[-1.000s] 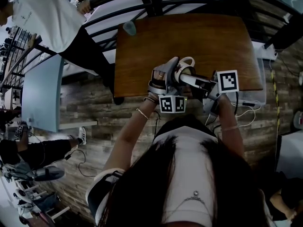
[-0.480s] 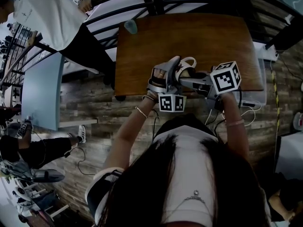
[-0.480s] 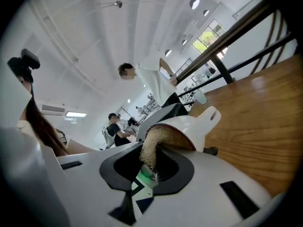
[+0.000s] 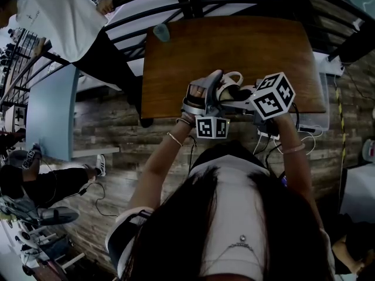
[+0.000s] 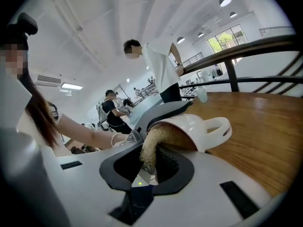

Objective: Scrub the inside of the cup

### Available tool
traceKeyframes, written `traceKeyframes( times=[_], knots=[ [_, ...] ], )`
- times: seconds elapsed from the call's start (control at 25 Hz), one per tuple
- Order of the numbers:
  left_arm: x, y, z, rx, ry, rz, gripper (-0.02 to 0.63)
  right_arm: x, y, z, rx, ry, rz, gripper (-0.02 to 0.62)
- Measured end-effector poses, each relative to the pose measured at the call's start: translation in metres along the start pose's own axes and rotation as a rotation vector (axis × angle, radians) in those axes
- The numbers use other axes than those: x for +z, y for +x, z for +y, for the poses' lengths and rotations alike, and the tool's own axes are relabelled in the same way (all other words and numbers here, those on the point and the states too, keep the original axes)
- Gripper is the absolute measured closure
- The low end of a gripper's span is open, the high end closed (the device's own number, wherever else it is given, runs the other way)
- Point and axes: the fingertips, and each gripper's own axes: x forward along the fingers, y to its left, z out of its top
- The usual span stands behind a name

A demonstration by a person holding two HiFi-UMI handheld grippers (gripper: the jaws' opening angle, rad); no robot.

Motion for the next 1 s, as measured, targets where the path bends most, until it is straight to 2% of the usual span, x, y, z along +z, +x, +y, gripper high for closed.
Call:
traceKeyframes(
  times=[0.4,1.0],
  knots=[
    [-0.001,0.001,-0.006,-0.022,0.022,0.005,0.198,-0.015,0.003,-0.005,-0.053,-0.136,0.190,0.522],
    [-0.001,0.001,-0.007,-0.039,0.013,0.010,0.198,-0.028,0.002,-0.010,-0.108,-0.345,0.382,0.522]
  ],
)
